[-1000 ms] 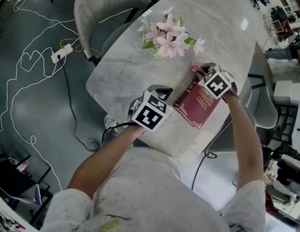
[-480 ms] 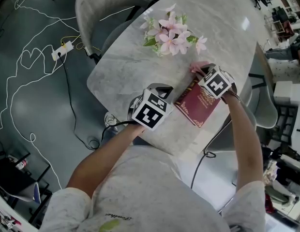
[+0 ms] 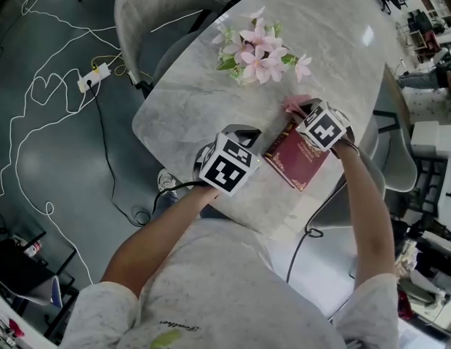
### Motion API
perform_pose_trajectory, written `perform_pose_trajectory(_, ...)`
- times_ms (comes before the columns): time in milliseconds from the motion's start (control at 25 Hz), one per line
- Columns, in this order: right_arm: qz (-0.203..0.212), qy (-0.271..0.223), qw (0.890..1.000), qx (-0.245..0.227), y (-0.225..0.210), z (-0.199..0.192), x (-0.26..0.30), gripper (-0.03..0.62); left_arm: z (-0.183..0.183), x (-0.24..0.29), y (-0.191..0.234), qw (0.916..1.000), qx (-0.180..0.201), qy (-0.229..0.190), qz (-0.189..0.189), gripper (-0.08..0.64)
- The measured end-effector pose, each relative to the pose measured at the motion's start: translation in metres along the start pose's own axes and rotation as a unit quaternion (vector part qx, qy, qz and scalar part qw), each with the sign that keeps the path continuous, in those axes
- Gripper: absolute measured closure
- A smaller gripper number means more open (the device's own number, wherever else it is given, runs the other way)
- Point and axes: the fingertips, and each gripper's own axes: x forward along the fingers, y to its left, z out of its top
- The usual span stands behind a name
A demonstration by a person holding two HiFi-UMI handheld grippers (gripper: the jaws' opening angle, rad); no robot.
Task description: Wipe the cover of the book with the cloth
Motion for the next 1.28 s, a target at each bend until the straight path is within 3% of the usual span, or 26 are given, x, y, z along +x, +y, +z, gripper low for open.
perform_pose_trajectory(1280, 0.006, 0.006, 0.999, 0.031, 0.042, 0.006, -0.008, 0.574, 0.003, -0.020, 0.000, 0.9992, 0.029, -0.006, -0.028, 0.552)
